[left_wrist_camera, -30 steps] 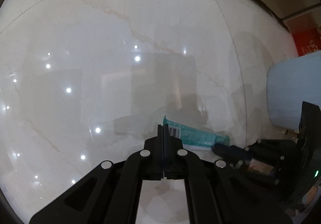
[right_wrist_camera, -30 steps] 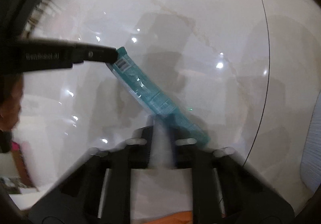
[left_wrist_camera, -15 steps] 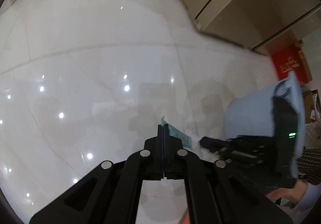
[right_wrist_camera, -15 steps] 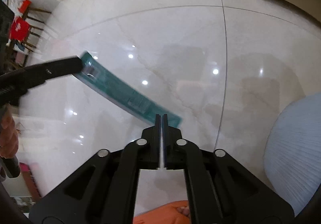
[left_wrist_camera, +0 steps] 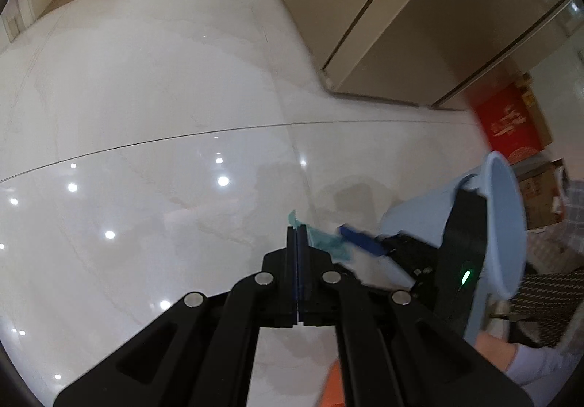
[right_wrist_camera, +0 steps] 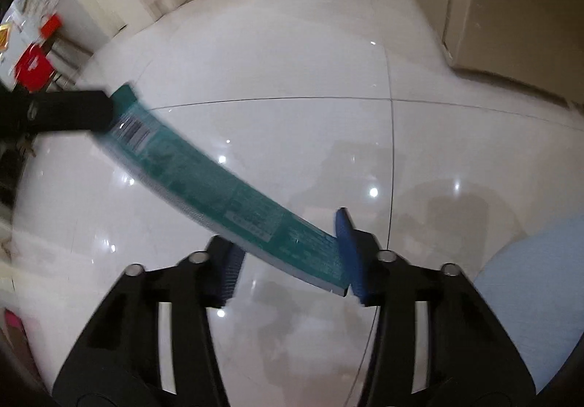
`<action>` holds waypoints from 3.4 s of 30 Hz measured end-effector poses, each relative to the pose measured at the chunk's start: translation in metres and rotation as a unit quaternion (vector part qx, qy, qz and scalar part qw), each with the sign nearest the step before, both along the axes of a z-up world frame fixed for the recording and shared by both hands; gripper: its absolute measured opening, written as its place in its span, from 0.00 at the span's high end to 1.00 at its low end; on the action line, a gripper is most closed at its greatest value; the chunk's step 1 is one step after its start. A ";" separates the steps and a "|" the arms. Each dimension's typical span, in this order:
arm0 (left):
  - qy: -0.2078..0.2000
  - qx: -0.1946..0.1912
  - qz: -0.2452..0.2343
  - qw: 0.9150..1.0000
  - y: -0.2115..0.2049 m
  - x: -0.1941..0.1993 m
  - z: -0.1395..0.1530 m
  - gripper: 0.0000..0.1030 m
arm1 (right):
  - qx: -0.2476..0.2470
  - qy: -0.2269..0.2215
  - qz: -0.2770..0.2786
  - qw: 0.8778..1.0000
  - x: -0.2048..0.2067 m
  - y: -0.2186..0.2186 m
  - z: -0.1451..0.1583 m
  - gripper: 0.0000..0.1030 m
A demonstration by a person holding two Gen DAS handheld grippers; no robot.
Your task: Collect trash
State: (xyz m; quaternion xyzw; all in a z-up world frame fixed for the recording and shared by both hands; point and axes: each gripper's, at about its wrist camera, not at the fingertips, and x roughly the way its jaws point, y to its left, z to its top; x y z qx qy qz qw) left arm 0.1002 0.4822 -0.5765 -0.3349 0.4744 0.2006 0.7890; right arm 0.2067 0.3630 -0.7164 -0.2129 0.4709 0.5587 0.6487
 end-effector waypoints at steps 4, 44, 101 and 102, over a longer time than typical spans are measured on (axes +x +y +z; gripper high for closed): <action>-0.008 0.019 -0.019 1.000 -0.008 0.015 0.025 1.00 | -0.006 -0.043 0.020 0.999 -0.001 -0.012 0.039 0.74; -0.006 0.148 -0.180 0.972 -0.179 0.155 0.214 0.57 | 0.032 -0.107 -0.350 0.930 0.084 -0.263 0.334 0.24; -0.244 0.306 -0.199 0.899 -0.473 -0.034 0.583 0.08 | 0.146 -0.281 -0.508 0.801 -0.127 -0.557 0.669 0.13; -0.245 0.304 -0.199 0.899 -0.469 -0.034 0.583 0.08 | 0.144 -0.281 -0.509 0.801 -0.127 -0.553 0.670 0.13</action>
